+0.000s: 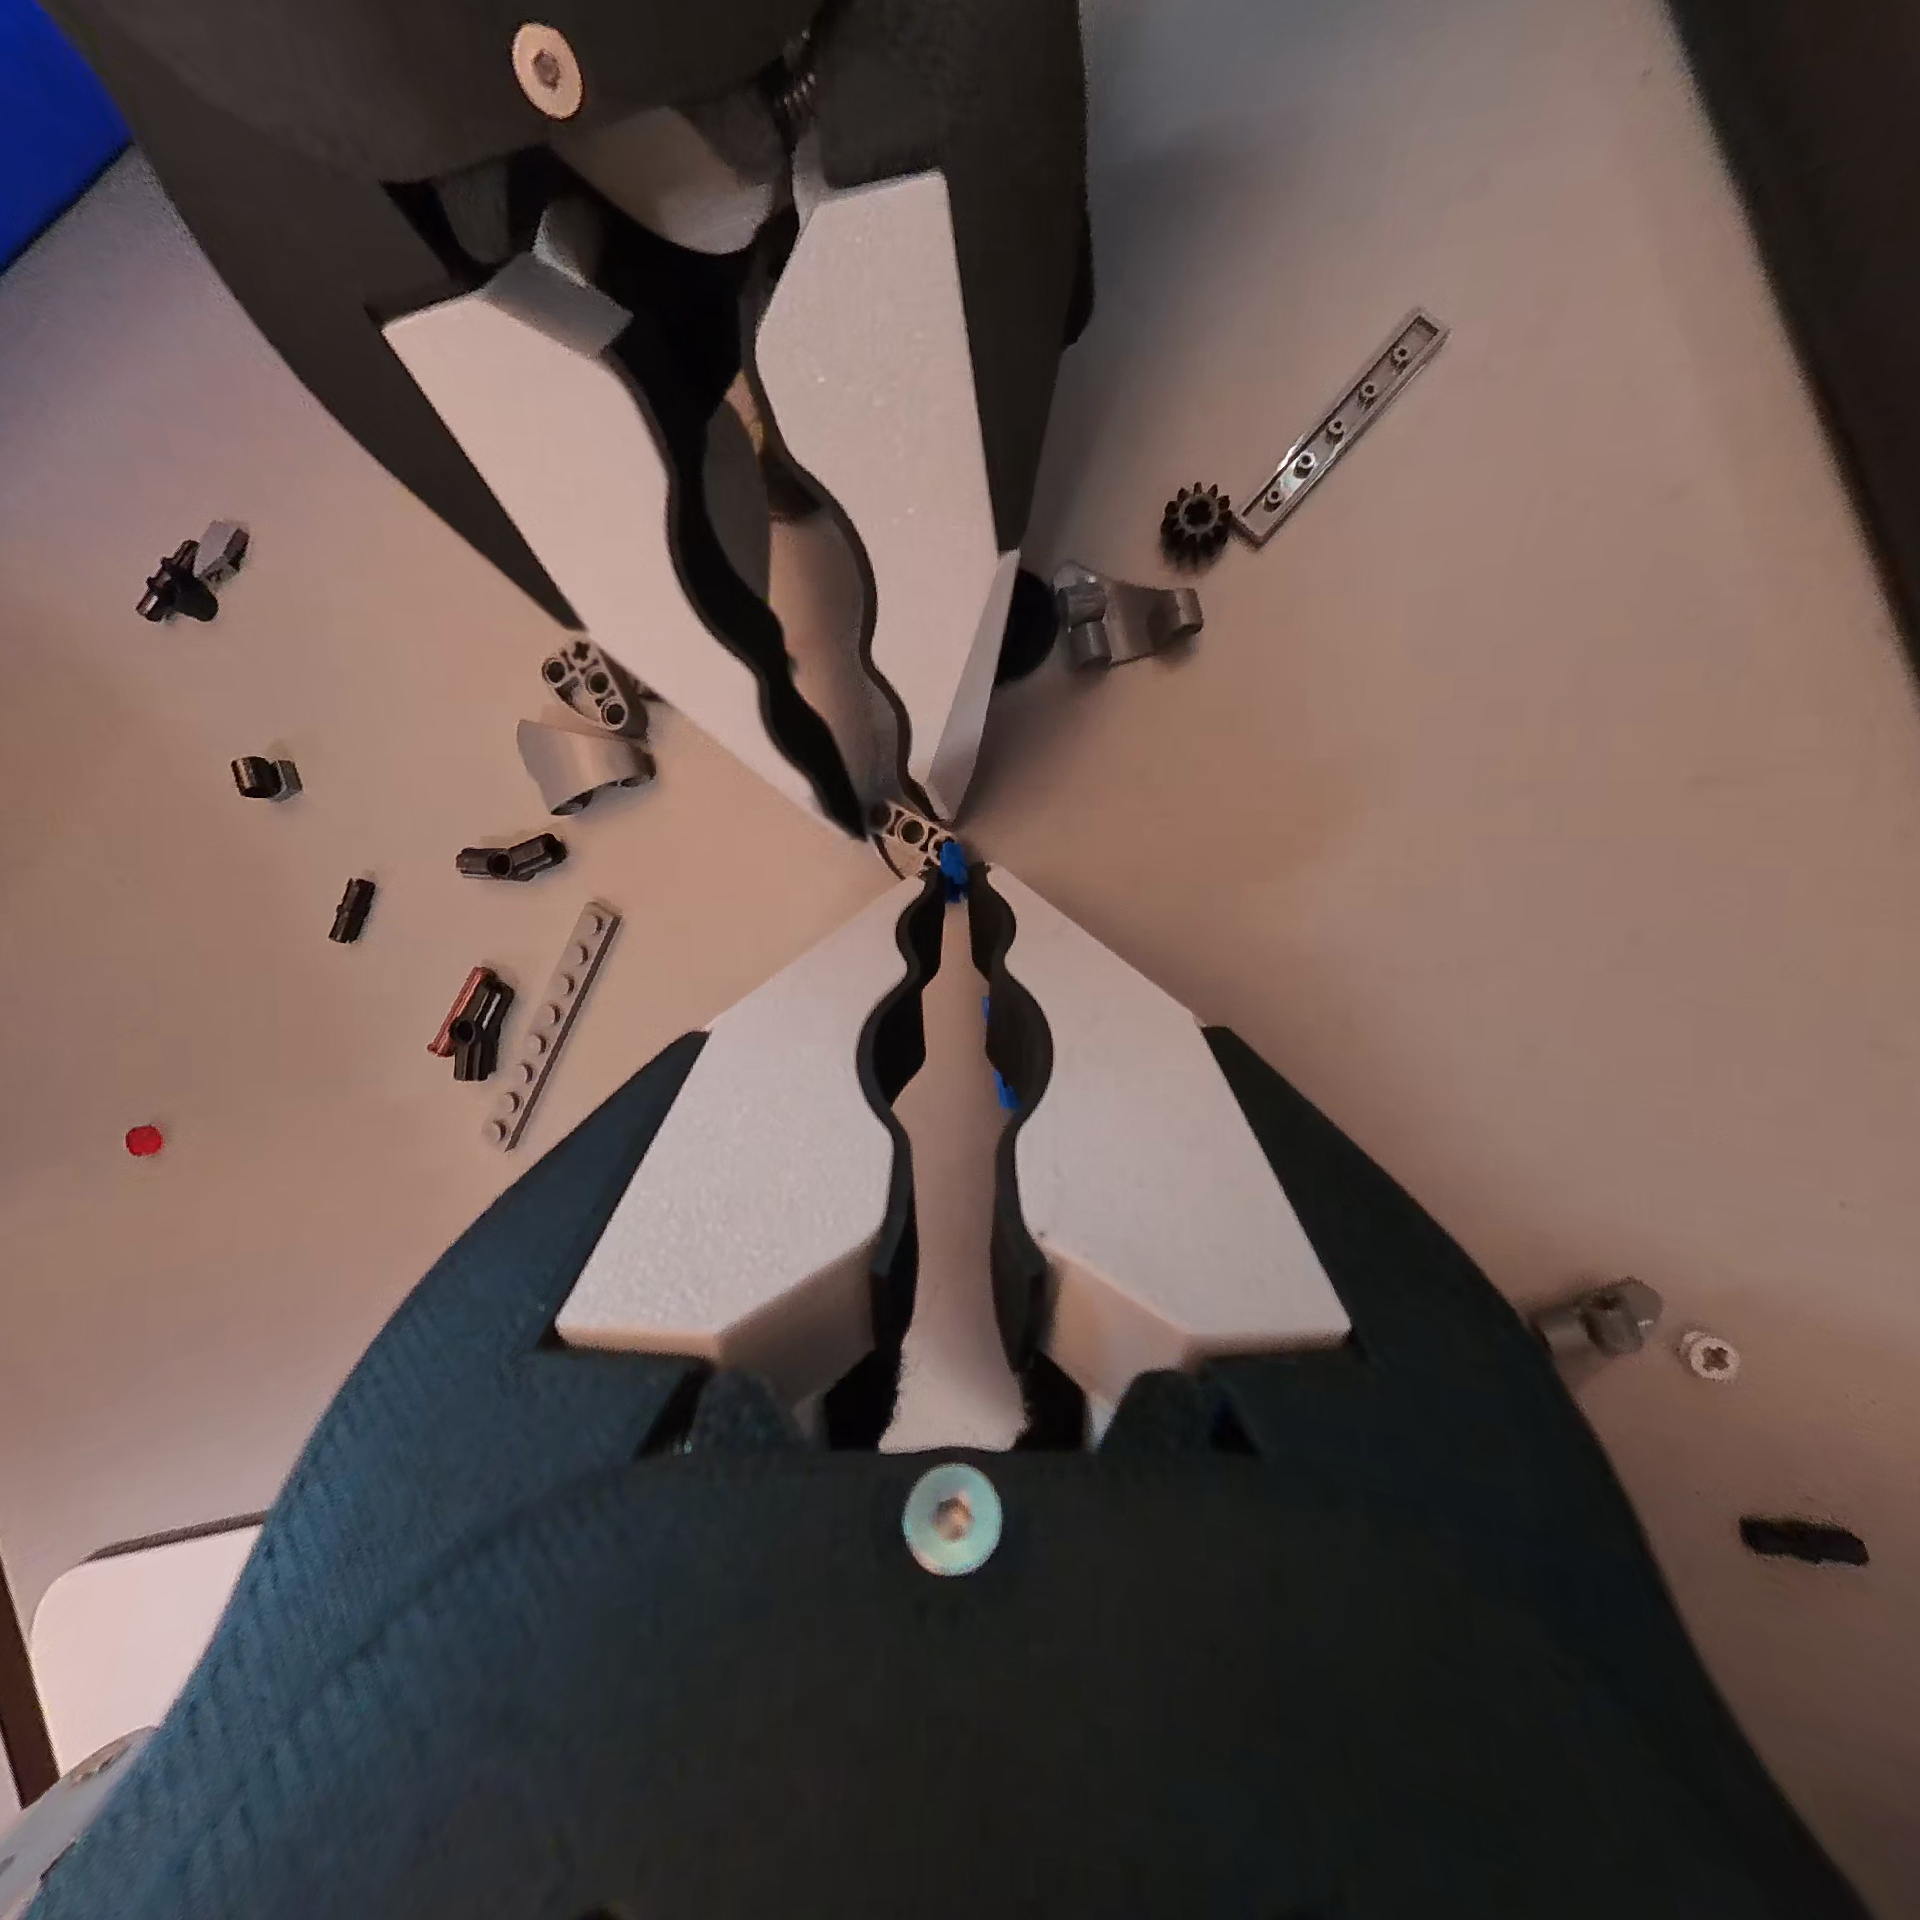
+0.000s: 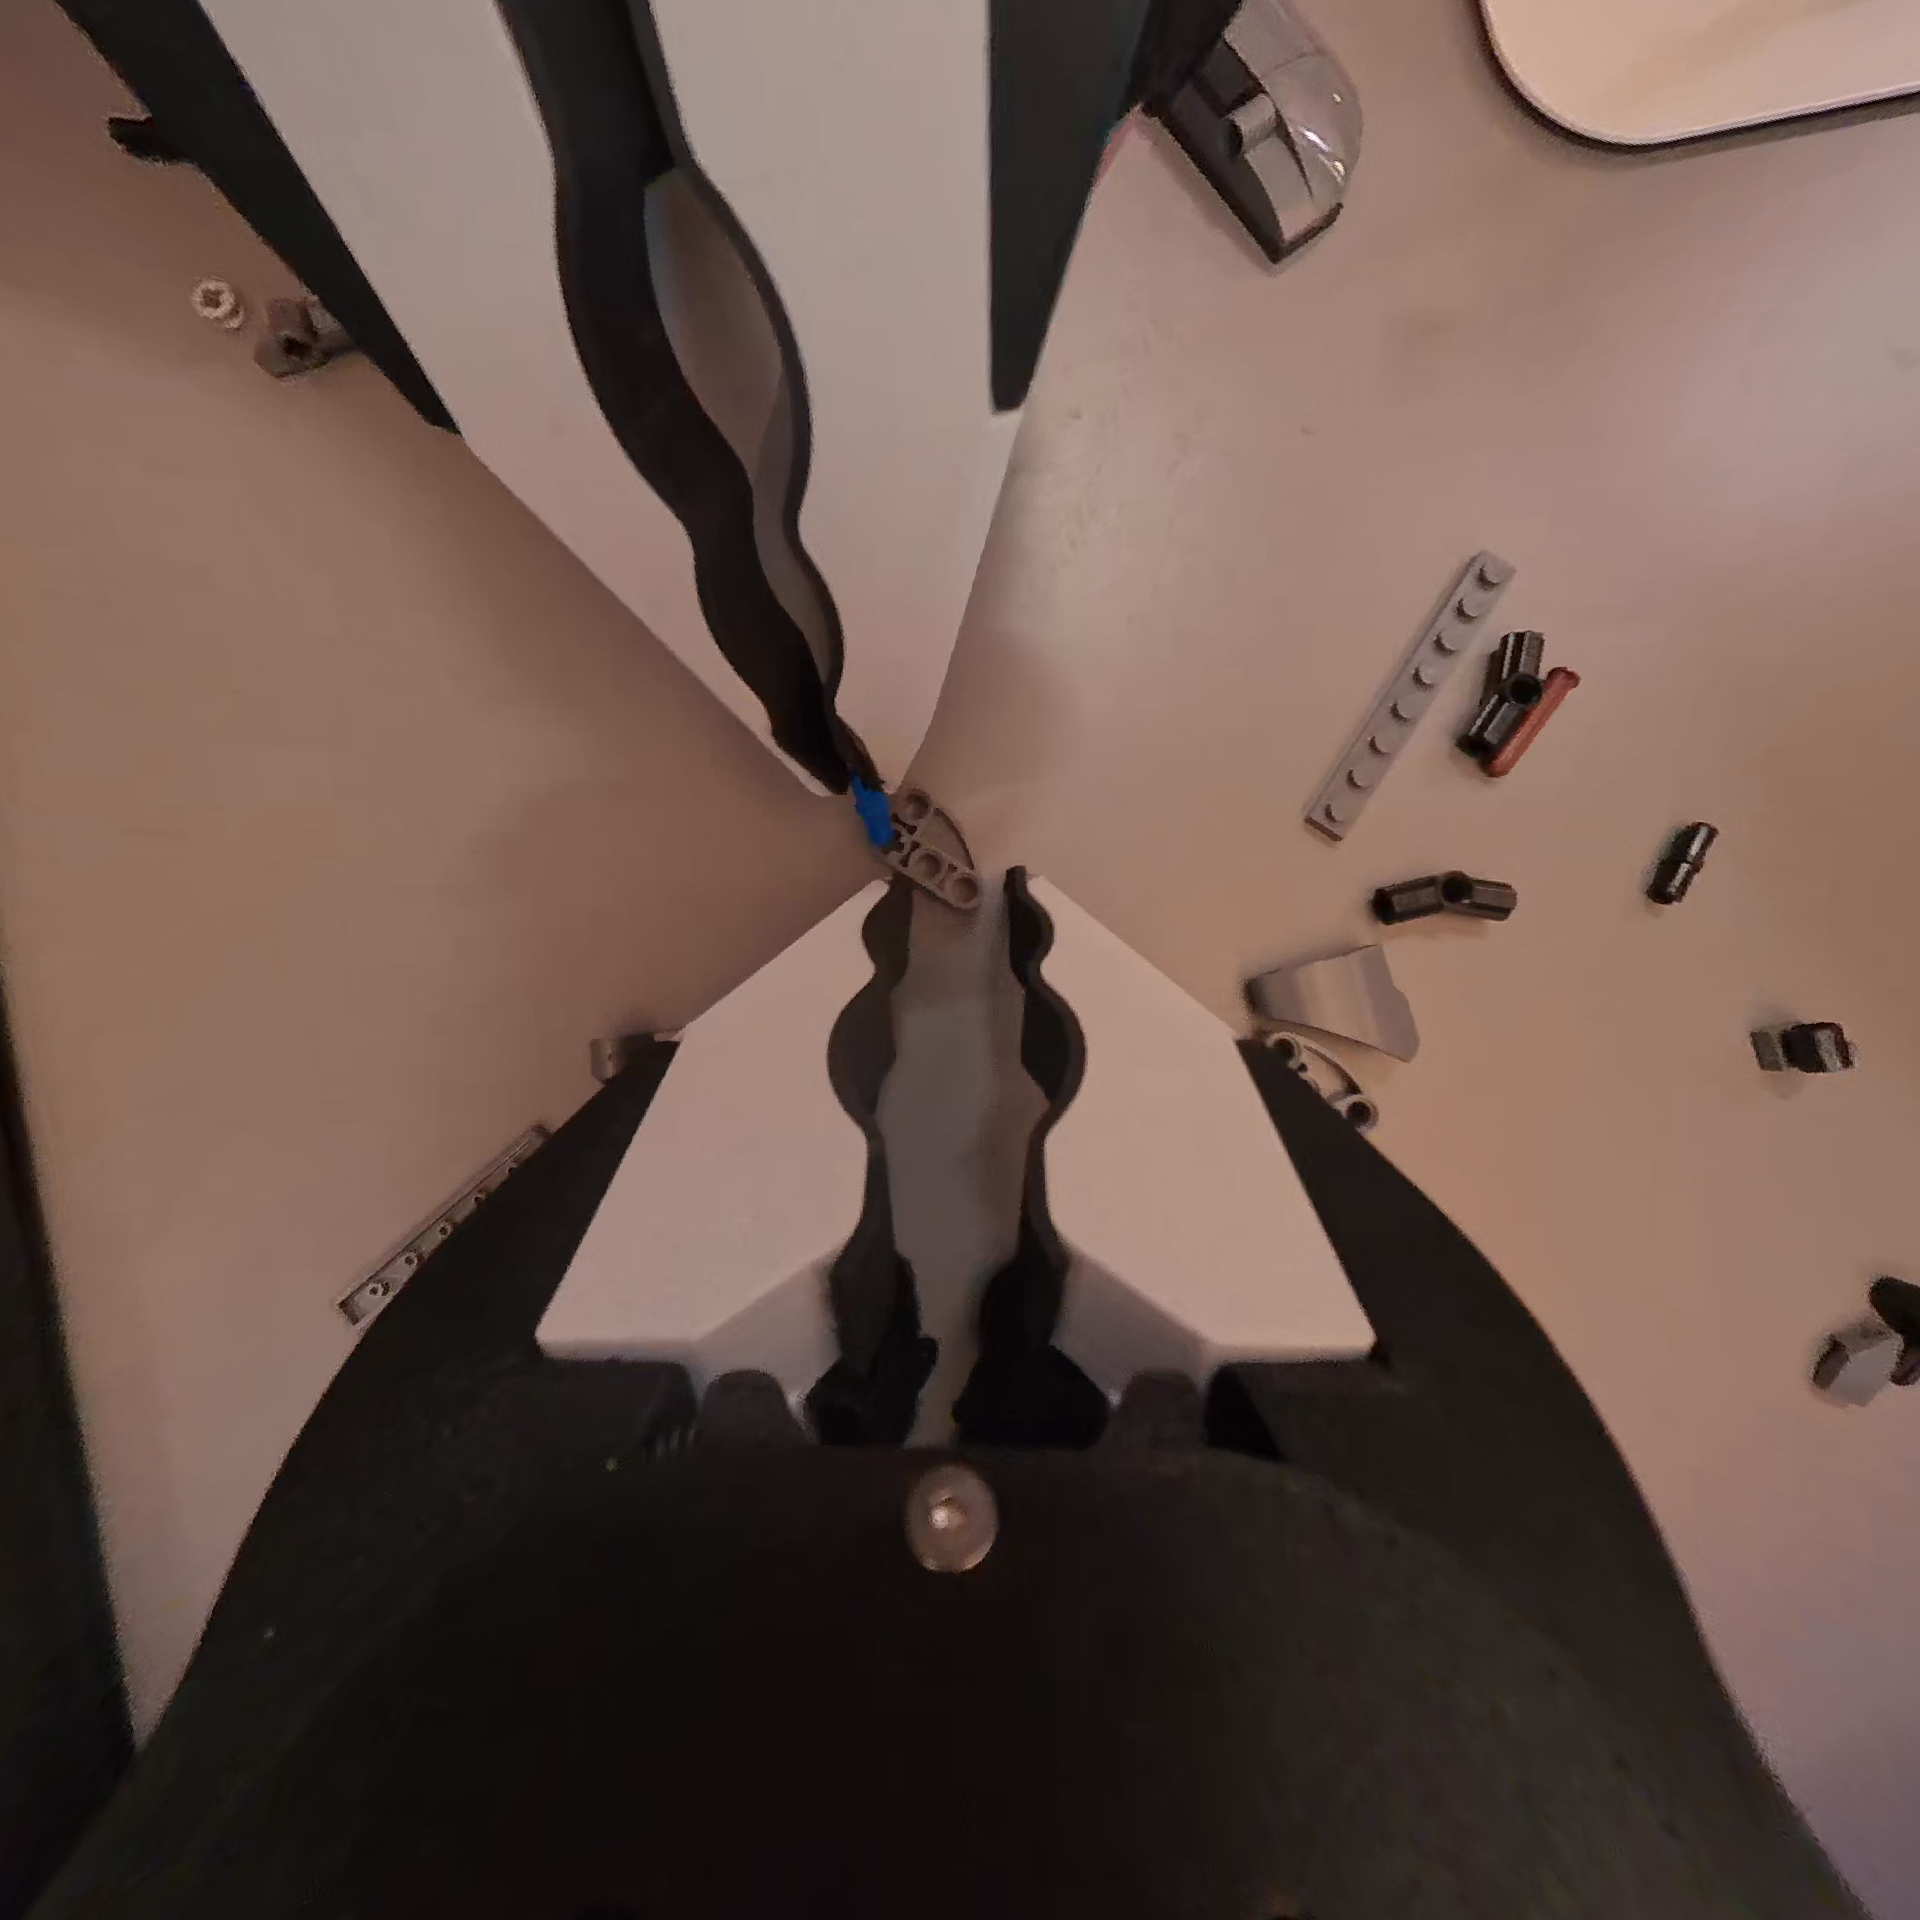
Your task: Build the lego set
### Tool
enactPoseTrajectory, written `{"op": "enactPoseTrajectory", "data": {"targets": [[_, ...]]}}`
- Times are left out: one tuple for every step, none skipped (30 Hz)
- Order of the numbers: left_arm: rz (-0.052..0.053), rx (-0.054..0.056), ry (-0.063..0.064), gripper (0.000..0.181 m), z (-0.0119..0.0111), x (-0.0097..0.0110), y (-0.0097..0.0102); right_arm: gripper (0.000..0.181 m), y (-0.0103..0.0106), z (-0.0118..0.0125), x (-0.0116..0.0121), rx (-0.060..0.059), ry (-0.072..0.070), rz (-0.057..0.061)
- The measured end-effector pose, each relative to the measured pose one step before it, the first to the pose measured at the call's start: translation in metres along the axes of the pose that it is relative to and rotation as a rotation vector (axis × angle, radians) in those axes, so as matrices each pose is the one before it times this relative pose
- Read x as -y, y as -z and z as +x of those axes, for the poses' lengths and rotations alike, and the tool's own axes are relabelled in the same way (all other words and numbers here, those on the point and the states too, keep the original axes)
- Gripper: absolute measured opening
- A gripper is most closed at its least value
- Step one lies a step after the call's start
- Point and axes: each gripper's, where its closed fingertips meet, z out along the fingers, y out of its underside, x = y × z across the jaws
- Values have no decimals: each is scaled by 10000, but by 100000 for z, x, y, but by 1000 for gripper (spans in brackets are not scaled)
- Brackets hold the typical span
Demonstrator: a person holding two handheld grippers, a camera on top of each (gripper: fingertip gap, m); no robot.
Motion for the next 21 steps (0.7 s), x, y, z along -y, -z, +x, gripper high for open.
{"op": "enactPoseTrajectory", "data": {"targets": [[-21, -11, 9, 2, 3, -57, 15, 14, -18, -194, -2, 76, 20, -28], [-47, -2, -2, 2, 1, -92, 1, 11, -4, -158, -18, 67, -14, -55], [-67, -2, -3, 2, 2, -124, 6, 11, 0, -188, -2, 83, -23, -49], [-17, -22, 5, 2, 27, -48, 24, 12, -9, -173, 2, 72, -12, -26], [4, -21, 12, 2, 23, -13, 63, 13, -5, -159, 1, 66, 12, -11], [-42, 24, 7, 2, -55, -88, 53, 14, 11, -205, 4, 107, 24, 5], [-68, 29, -1, 2, -55, -129, 53, 11, 9, -279, 32, 164, 1, 21], [-49, -5, 13, 2, -13, -132, 52, 10, -13, -337, 90, 198, -27, 42], [6, -32, 22, 2, 34, -34, 61, 9, -31, -239, 94, 142, -21, 40], [11, -20, 19, 2, 22, -16, 65, 10, -11, -1, 14, 4, -9, -5], [-19, -9, 8, 2, 11, -40, 78, 10, 11, 156, -75, -74, -23, -39], [-36, -10, -8, 2, 21, -45, 60, 10, 65, 139, -69, -55, -43, -15], [-27, -16, -9, 2, 51, -26, 79, 10, 93, 81, 14, -25, -34, 36], [-21, -21, -2, 2, 53, -4, 65, 11, 99, 47, 59, -29, -6, 52], [-42, -13, -9, 2, 46, -30, 56, 11, 73, 50, 69, -43, 10, 39], [-79, -15, -12, 2, 52, -89, 7, 12, 23, 19, 25, -11, 2, 10], [-128, -8, -16, 2, 51, -169, -30, 12, -32, -61, -36, 34, -6, -25], [-146, 13, -30, 2, 32, -198, -67, 13, -70, -64, -45, 16, 18, -37], [-89, -9, -24, 2, 50, -99, -63, 12, -85, -41, -8, -4, 34, -36], [-50, -49, -16, 2, 120, -32, -38, 12, -90, -69, -19, 15, 18, -42], [-47, -17, -16, 2, 53, -30, -43, 13, -84, -40, -27, 8, 12, -48]]}}
